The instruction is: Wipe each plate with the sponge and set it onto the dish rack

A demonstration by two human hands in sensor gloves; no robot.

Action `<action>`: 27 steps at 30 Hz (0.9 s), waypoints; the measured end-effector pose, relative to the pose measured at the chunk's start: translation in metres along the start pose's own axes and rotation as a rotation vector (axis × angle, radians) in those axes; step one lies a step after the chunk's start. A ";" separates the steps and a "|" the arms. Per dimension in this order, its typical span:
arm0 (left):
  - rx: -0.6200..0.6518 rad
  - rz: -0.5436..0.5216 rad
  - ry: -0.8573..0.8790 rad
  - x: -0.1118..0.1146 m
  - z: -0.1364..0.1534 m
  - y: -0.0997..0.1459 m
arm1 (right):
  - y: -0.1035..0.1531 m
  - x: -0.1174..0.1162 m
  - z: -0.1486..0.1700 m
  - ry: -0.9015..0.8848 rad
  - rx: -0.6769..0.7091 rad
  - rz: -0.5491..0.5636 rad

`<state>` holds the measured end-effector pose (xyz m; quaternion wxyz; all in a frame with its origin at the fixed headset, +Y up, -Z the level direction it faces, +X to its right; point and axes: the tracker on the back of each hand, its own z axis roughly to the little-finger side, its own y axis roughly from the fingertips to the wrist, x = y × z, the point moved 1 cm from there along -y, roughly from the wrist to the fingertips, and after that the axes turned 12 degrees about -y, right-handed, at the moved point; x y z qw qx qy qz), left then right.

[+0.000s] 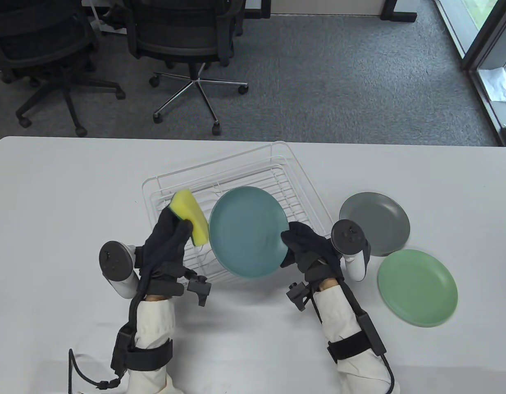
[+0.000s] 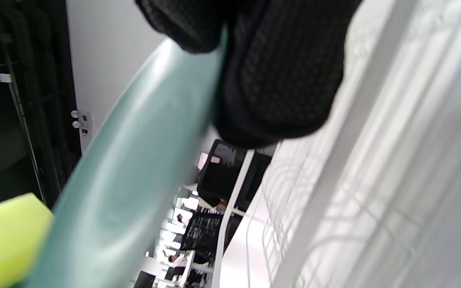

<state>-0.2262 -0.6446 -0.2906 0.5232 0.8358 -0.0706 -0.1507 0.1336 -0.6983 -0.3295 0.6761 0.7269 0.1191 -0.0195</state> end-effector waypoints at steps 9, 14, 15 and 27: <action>-0.029 -0.128 0.025 -0.030 0.005 0.003 | -0.016 -0.024 -0.073 0.660 0.388 0.375; -0.016 -0.097 0.048 -0.027 0.004 0.002 | -0.030 -0.057 -0.091 0.936 0.501 0.379; -0.012 -0.086 0.046 -0.025 0.003 0.002 | -0.034 -0.064 -0.091 0.984 0.493 0.365; -0.006 -0.046 0.033 -0.016 0.001 0.000 | -0.059 -0.111 -0.079 1.127 0.485 0.268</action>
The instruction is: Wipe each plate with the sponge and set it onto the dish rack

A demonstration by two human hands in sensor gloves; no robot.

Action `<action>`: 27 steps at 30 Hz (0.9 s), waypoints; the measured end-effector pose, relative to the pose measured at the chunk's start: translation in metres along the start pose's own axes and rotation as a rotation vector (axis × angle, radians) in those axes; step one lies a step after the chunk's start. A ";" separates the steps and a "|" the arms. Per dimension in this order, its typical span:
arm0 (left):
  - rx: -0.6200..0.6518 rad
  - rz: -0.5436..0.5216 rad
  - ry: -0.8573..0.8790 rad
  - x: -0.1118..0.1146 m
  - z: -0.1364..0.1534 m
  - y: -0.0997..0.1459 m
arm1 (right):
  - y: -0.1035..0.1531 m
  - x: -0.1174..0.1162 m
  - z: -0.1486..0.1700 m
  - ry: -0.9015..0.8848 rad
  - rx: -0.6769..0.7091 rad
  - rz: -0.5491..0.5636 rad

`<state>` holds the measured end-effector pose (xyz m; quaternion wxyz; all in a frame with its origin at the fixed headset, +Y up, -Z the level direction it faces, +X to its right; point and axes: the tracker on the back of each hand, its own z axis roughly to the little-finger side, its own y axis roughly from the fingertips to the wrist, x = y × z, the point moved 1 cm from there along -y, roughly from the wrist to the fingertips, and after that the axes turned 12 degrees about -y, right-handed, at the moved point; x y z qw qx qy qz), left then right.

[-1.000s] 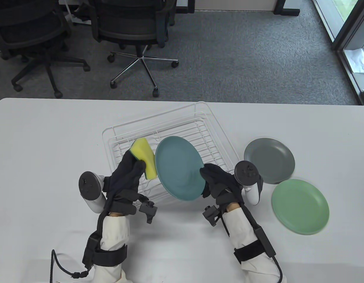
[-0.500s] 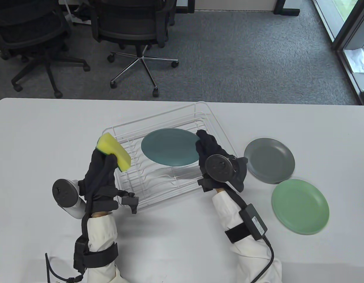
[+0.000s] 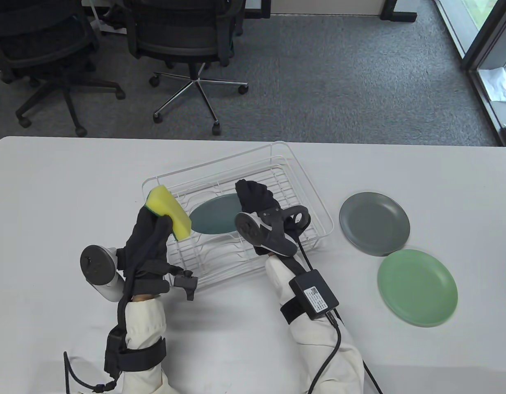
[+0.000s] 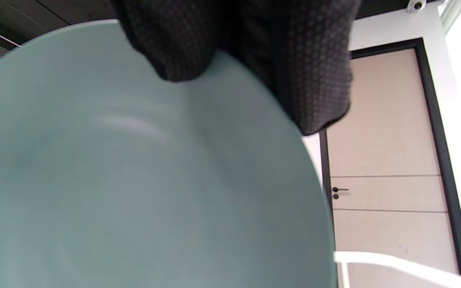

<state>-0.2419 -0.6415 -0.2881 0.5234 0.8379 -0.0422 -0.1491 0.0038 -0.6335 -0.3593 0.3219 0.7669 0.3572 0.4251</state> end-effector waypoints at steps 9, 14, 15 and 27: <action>-0.005 0.037 -0.010 0.010 0.000 -0.001 | 0.004 -0.024 -0.018 -0.116 0.013 -0.104; -0.012 0.046 -0.010 0.012 0.000 0.000 | 0.006 -0.029 -0.014 -0.160 0.000 -0.094; -0.013 0.049 -0.009 0.012 0.000 0.000 | 0.006 -0.029 -0.010 -0.183 -0.008 -0.102; -0.046 0.114 -0.094 0.025 0.009 -0.002 | 0.032 0.037 0.074 -0.218 -0.199 -0.040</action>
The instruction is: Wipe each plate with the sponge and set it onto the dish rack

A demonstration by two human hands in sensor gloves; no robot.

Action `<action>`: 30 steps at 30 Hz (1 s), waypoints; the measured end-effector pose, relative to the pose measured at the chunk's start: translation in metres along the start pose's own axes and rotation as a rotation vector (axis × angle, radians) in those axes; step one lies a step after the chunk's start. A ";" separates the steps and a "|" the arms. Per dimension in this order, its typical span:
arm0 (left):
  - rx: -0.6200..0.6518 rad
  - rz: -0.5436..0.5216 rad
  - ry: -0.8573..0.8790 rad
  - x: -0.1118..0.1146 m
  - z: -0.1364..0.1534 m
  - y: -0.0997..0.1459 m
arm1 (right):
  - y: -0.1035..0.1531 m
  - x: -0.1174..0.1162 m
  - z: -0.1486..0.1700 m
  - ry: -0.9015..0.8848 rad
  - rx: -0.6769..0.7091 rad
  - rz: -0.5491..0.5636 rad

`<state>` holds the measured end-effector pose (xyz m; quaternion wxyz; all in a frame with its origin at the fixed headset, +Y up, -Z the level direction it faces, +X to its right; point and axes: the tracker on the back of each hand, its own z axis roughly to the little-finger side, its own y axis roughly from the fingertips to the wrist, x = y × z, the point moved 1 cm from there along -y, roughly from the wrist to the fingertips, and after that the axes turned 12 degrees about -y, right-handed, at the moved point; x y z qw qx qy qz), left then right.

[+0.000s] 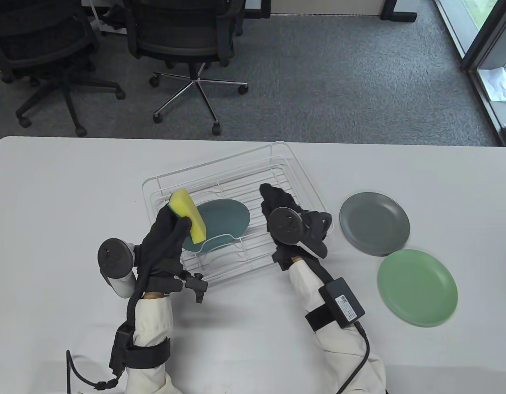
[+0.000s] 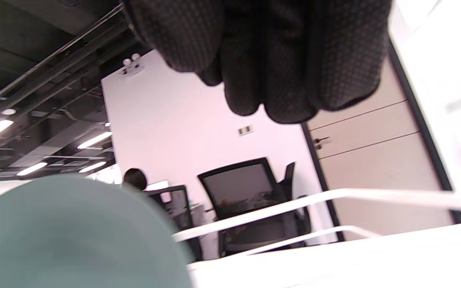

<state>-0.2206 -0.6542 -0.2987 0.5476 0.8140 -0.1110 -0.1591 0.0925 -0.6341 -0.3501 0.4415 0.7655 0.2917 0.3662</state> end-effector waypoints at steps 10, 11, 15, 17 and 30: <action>-0.006 0.015 -0.024 0.002 0.002 -0.001 | 0.041 0.069 0.116 0.180 -0.304 0.002; -0.006 0.015 -0.025 0.002 0.002 -0.001 | 0.047 0.072 0.128 0.220 -0.340 -0.027; -0.004 0.019 -0.028 0.004 0.001 -0.001 | 0.066 0.077 0.165 0.368 -0.451 -0.144; -0.001 0.025 -0.033 0.005 0.001 -0.001 | 0.077 0.077 0.186 0.420 -0.507 -0.191; 0.034 0.109 -0.095 0.028 -0.010 0.000 | 0.125 0.077 0.266 0.437 -0.834 -0.364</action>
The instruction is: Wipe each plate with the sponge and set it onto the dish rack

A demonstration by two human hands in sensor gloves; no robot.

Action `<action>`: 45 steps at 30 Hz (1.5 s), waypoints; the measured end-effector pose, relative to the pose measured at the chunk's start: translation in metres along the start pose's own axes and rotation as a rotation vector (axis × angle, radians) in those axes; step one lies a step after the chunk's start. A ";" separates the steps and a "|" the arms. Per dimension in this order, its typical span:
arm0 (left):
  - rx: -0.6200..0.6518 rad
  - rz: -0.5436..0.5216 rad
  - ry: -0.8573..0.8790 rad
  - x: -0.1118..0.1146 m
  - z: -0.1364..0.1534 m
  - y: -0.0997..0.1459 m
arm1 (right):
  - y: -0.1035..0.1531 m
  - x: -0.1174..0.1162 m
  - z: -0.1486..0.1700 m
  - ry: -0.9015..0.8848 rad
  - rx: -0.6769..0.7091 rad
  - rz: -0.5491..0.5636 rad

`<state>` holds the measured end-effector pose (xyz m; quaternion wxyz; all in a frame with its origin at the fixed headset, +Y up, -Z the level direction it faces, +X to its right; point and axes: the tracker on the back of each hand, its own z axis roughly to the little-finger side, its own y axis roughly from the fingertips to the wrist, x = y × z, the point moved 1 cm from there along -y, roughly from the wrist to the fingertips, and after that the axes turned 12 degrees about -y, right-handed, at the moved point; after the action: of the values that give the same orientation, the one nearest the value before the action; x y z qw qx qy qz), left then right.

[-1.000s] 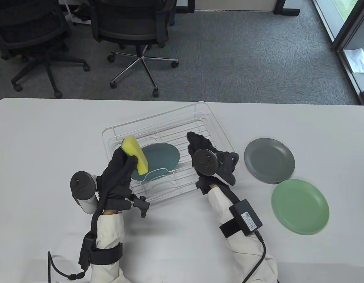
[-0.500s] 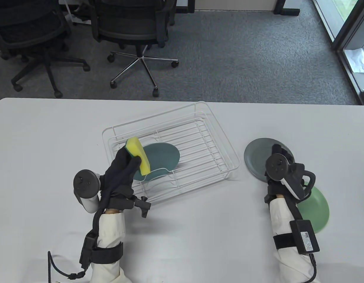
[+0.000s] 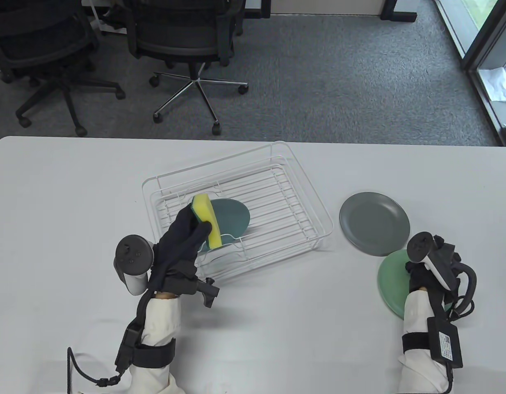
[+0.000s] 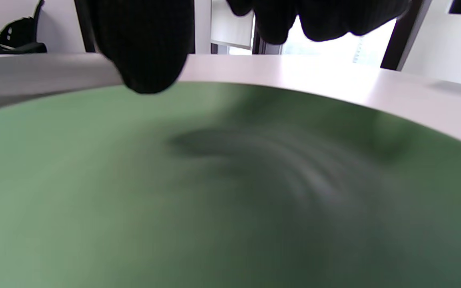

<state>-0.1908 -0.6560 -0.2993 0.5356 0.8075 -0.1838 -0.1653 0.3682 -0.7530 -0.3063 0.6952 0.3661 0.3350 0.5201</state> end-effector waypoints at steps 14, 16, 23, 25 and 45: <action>0.027 0.102 -0.066 0.029 -0.006 -0.002 | -0.012 -0.018 0.026 -0.048 -0.064 -0.105; 0.032 0.105 -0.075 0.031 -0.008 -0.001 | -0.012 -0.018 0.025 -0.038 -0.066 -0.100; 0.061 0.142 -0.116 0.041 -0.016 0.000 | -0.008 -0.016 0.026 -0.044 -0.120 -0.106; 0.073 0.174 -0.155 0.048 -0.020 0.001 | -0.008 -0.015 0.026 -0.071 -0.108 -0.108; 0.142 0.322 -0.516 0.111 -0.044 0.011 | 0.032 0.033 -0.060 -0.517 0.306 -0.257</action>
<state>-0.0747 -0.6770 -0.2810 0.4329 0.7347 -0.4505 -0.2645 0.3101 -0.7057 -0.3122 0.7540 0.5412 0.2651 0.2614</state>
